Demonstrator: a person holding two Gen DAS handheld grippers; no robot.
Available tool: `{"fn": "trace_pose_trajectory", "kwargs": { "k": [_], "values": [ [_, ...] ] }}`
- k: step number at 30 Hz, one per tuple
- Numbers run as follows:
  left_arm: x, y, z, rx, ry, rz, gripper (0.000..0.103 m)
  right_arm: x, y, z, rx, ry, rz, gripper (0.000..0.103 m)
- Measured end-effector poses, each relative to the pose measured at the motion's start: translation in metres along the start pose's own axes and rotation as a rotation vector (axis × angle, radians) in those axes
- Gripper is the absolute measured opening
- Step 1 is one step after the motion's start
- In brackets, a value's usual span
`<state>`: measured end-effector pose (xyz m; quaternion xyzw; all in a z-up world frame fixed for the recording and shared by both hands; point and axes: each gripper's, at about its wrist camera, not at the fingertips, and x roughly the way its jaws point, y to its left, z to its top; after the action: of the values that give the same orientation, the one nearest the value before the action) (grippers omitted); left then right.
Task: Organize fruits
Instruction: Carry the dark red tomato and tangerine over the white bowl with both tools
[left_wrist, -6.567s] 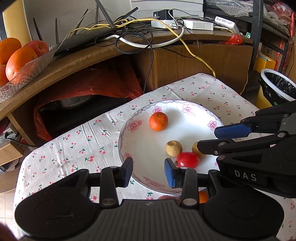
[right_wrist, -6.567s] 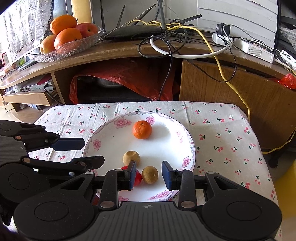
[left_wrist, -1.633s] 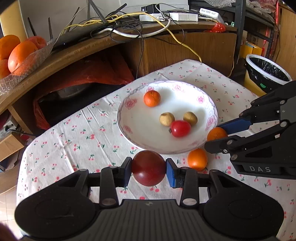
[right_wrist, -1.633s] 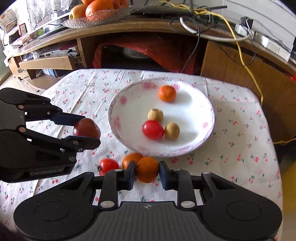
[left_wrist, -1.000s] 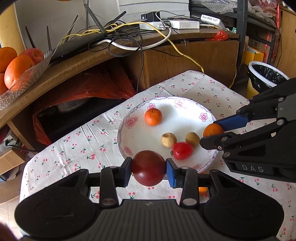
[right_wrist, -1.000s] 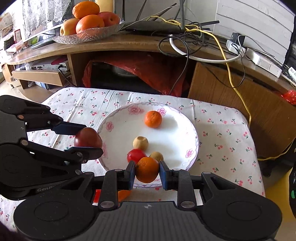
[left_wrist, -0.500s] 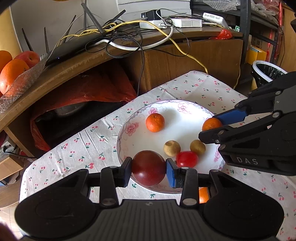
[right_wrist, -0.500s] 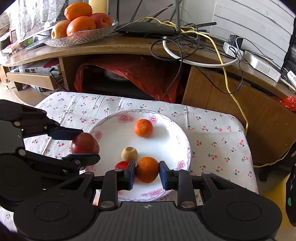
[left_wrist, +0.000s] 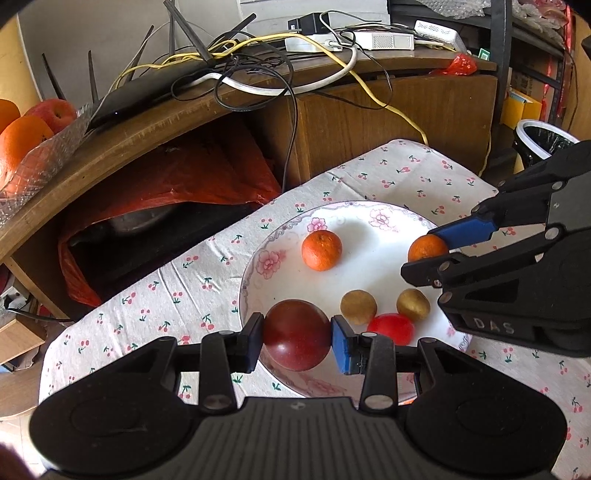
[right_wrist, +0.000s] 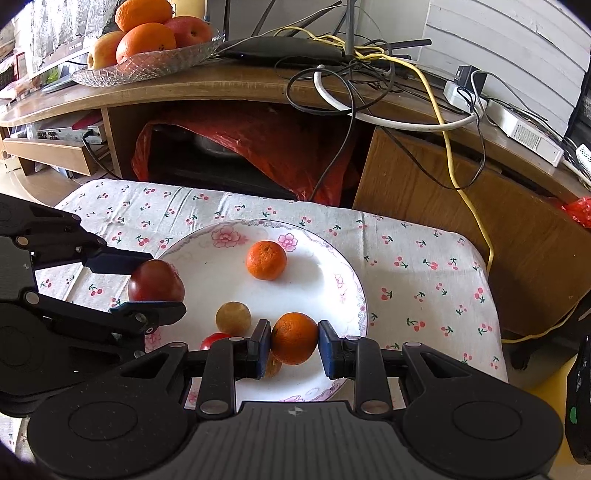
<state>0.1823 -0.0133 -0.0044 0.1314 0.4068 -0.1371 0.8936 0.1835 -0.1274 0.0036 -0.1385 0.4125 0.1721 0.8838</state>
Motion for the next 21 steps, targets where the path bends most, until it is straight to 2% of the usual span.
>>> {"fn": "trace_pose_trajectory", "kwargs": {
  "k": [21],
  "values": [
    [0.019,0.006,0.004,-0.018,0.005,-0.001,0.047,0.019,-0.001,0.008,-0.02,0.004,0.0,0.022]
  ]
}}
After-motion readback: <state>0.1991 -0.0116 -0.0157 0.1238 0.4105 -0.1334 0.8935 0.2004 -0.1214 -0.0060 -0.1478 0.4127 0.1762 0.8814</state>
